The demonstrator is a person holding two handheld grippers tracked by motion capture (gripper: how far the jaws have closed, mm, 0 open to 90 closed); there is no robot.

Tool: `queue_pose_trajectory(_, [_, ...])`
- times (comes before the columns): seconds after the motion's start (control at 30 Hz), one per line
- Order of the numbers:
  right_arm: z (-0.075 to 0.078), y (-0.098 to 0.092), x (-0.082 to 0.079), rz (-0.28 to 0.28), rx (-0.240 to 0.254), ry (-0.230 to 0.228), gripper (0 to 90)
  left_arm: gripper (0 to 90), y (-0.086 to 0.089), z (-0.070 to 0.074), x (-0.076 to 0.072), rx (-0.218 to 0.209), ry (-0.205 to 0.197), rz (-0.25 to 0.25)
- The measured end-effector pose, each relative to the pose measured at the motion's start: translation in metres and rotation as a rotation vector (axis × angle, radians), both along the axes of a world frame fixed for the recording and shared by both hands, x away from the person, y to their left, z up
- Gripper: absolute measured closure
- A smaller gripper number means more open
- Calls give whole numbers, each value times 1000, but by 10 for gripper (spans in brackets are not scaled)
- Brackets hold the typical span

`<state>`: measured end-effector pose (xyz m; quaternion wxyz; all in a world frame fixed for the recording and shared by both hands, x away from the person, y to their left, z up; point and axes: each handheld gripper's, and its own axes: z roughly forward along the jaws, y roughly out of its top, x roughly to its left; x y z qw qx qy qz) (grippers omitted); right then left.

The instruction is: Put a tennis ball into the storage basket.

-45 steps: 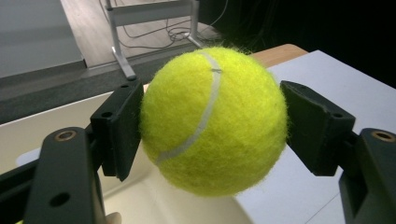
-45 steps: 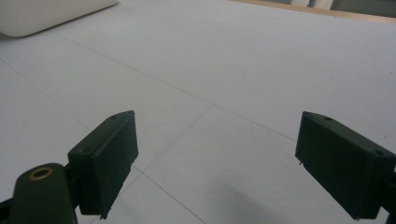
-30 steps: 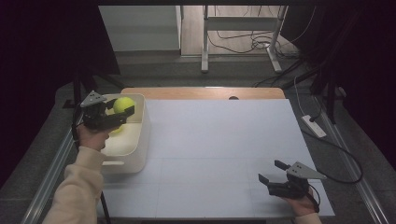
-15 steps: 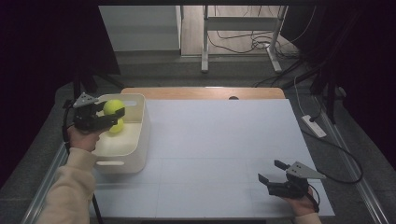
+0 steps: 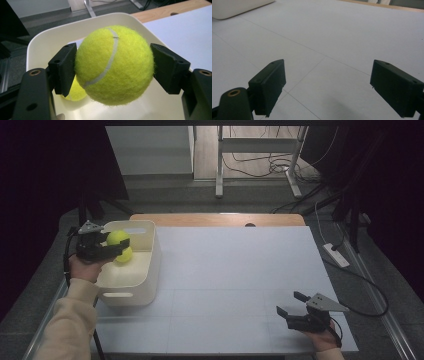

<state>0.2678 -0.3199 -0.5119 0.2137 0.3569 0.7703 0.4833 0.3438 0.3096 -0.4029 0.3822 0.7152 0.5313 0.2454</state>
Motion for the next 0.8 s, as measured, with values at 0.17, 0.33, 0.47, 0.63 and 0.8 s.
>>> queue_pose_trajectory(0.17, [0,0,0,0,3,0,129,264,0,-1,2,26,33,-12])
queue_pose_trajectory(0.33, [0,0,0,2,0,0,130,263,1,-3,2,38,57,-14])
queue_pose_trajectory(0.47, [0,0,0,1,1,0,130,263,4,-5,2,39,68,-6])
queue_pose_trajectory(0.63, [0,0,0,2,-1,0,130,262,5,-5,2,38,67,-3])
queue_pose_trajectory(0.8, [0,0,0,2,-1,0,130,261,5,-4,1,38,63,2])
